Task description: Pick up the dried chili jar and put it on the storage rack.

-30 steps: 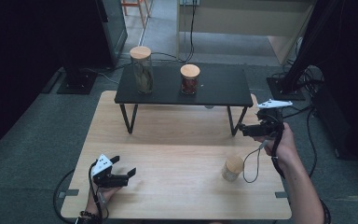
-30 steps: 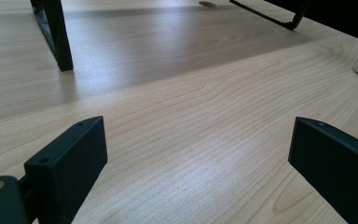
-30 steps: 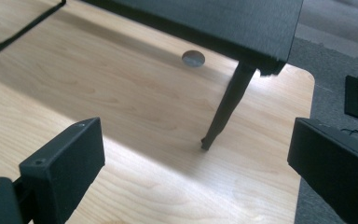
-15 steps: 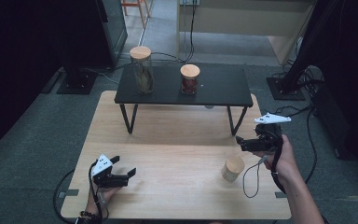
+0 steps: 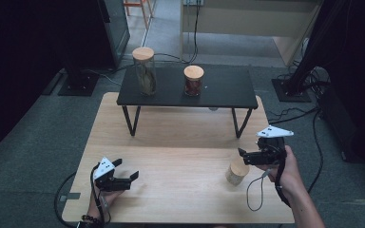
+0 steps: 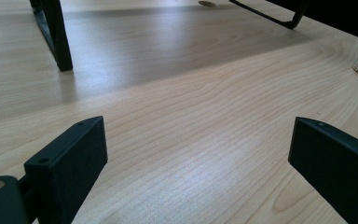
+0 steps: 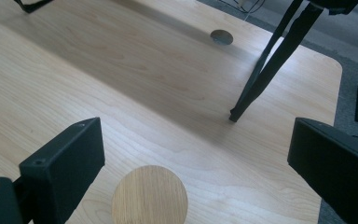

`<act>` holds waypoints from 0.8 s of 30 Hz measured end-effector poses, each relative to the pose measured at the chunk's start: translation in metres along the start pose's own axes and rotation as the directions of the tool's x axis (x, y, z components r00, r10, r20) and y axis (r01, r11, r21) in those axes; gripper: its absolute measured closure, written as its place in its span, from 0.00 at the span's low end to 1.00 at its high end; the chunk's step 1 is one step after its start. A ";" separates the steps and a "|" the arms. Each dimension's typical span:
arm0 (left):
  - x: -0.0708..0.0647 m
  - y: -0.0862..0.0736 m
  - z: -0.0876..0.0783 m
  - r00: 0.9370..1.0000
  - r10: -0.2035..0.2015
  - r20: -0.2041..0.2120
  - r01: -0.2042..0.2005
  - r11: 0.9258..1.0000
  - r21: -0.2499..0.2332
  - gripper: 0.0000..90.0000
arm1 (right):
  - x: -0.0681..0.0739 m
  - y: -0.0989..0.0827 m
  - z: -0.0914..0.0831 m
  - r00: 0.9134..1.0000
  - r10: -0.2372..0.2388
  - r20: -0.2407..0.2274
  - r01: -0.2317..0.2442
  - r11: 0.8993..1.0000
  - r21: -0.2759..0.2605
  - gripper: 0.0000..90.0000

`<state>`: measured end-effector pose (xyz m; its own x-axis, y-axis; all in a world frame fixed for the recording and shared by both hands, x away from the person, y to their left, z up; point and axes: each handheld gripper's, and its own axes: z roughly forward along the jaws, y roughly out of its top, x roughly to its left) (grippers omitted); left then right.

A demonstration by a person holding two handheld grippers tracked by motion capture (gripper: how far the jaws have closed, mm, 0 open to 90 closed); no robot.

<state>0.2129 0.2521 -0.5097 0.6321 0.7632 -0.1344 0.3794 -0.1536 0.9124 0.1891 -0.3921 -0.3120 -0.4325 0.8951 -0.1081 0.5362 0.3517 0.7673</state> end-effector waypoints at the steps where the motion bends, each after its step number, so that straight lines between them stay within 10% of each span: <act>1: 0.000 0.000 0.000 1.000 -0.001 0.000 0.001 1.000 -0.001 0.05 | 0.001 -0.001 0.000 1.000 0.000 0.001 0.000 1.000 0.001 0.04; 24: 0.000 0.000 0.000 1.000 -0.002 -0.001 0.002 1.000 -0.002 0.05 | 0.010 -0.037 0.015 1.000 -0.004 -0.007 0.004 0.999 0.039 0.04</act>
<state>0.2123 0.2521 -0.5098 0.6302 0.7644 -0.1360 0.3797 -0.1507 0.9127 0.1759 -0.3917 -0.3509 -0.4397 0.8918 -0.1068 0.5623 0.3661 0.7414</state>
